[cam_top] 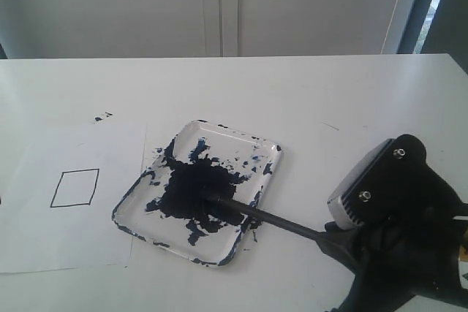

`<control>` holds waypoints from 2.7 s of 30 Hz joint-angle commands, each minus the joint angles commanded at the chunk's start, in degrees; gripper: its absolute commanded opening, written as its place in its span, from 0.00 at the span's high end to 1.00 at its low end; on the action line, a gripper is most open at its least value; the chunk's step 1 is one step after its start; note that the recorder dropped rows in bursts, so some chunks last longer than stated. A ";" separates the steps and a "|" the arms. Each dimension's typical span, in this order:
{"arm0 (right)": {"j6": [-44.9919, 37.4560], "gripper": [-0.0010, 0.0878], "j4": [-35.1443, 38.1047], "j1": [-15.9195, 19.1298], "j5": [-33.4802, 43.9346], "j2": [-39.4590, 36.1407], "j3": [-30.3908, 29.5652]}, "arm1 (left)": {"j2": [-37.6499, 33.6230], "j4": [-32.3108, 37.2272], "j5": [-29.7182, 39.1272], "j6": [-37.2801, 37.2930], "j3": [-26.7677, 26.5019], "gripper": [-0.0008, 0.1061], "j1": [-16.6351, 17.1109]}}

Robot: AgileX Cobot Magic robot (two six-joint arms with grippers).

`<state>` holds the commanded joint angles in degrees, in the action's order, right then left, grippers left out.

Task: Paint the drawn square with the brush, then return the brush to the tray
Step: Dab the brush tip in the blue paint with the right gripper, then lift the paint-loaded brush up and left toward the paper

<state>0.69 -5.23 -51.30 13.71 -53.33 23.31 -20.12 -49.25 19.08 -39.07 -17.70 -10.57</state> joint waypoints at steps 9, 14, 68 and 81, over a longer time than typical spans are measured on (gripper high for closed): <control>-0.69 0.99 -0.63 0.00 -1.09 -1.14 -0.02 | 0.00 0.00 0.00 0.00 0.00 0.99 0.00; -0.69 0.99 -0.63 0.00 0.75 -1.14 -0.02 | 0.00 0.00 0.00 0.00 0.00 0.99 0.00; -3.58 0.99 -0.73 -0.11 -2.06 0.09 6.93 | -2.40 6.43 -7.12 -6.93 -1.38 0.99 0.00; -3.91 0.99 -0.56 -0.30 0.68 -0.67 14.57 | -17.84 8.69 -8.97 -12.02 -2.38 0.99 0.00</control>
<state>-3.21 -5.79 -51.60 14.39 -54.00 37.88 -37.97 -40.56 10.11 -51.09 -20.08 -10.57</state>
